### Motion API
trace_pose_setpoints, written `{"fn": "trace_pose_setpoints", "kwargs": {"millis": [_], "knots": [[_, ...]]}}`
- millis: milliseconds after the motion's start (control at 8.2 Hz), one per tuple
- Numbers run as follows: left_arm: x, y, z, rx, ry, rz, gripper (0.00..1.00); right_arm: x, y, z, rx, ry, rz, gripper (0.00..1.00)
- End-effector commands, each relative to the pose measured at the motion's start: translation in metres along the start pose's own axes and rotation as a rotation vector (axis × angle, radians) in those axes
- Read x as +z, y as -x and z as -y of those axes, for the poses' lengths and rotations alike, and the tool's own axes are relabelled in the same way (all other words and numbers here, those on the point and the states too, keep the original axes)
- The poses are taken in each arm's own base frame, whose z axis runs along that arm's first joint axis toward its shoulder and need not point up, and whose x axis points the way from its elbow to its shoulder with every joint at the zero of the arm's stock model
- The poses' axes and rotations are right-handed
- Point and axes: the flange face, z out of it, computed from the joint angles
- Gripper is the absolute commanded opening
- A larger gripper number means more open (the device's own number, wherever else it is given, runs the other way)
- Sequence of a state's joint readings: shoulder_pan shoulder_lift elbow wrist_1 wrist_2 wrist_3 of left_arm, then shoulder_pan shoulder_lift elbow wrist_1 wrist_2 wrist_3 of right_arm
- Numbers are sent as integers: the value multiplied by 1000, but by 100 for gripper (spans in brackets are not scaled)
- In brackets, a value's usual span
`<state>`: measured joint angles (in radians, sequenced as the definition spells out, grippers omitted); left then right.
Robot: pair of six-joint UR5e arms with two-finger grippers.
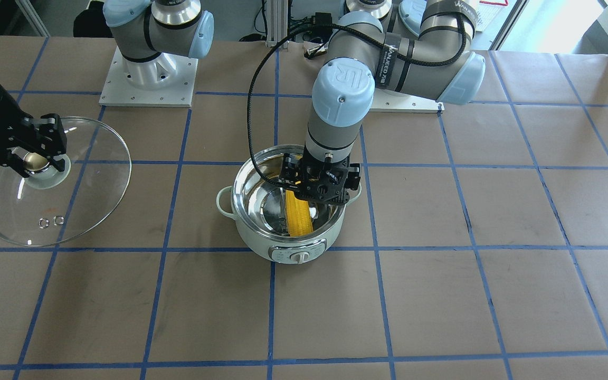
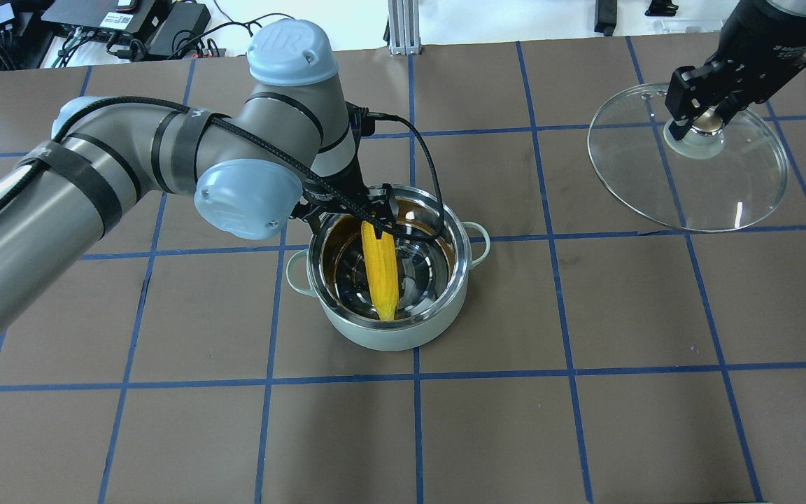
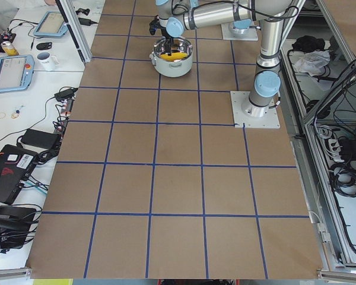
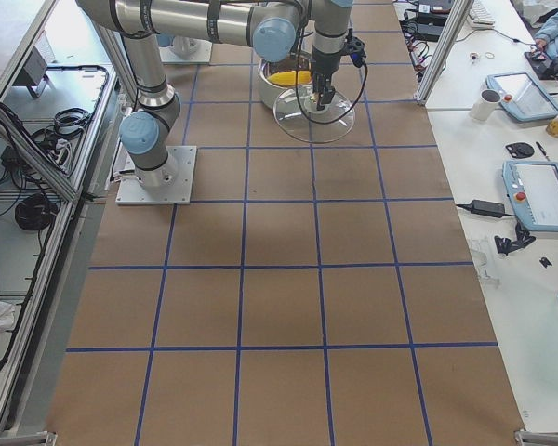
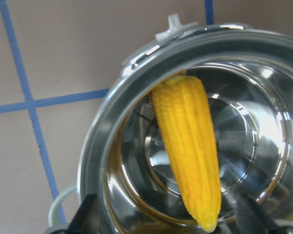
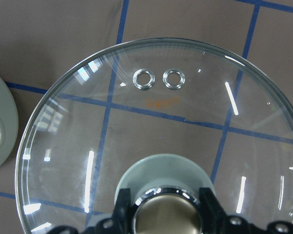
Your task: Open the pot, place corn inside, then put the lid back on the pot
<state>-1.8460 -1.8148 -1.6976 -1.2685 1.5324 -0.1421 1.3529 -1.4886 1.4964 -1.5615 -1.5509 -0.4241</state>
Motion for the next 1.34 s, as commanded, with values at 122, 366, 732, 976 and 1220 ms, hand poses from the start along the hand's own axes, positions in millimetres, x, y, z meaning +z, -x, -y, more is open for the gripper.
{"fn": "trace_pose_setpoints", "kwargs": {"millis": [122,366,732,976,1220], "knots": [[-84,62,22,-37,-67,127,100,-6,83,11,65,-17,-8,0],[-149,93,20,6,-122,137,100,-3,149,11,130,-22,-3,0],[-229,125,-10,4,-191,260,100,31,275,19,194,-56,6,0],[-256,123,-33,-1,-245,264,100,63,337,22,240,-62,17,0],[-255,124,-33,-1,-243,265,100,80,358,16,272,-46,14,0]]}}
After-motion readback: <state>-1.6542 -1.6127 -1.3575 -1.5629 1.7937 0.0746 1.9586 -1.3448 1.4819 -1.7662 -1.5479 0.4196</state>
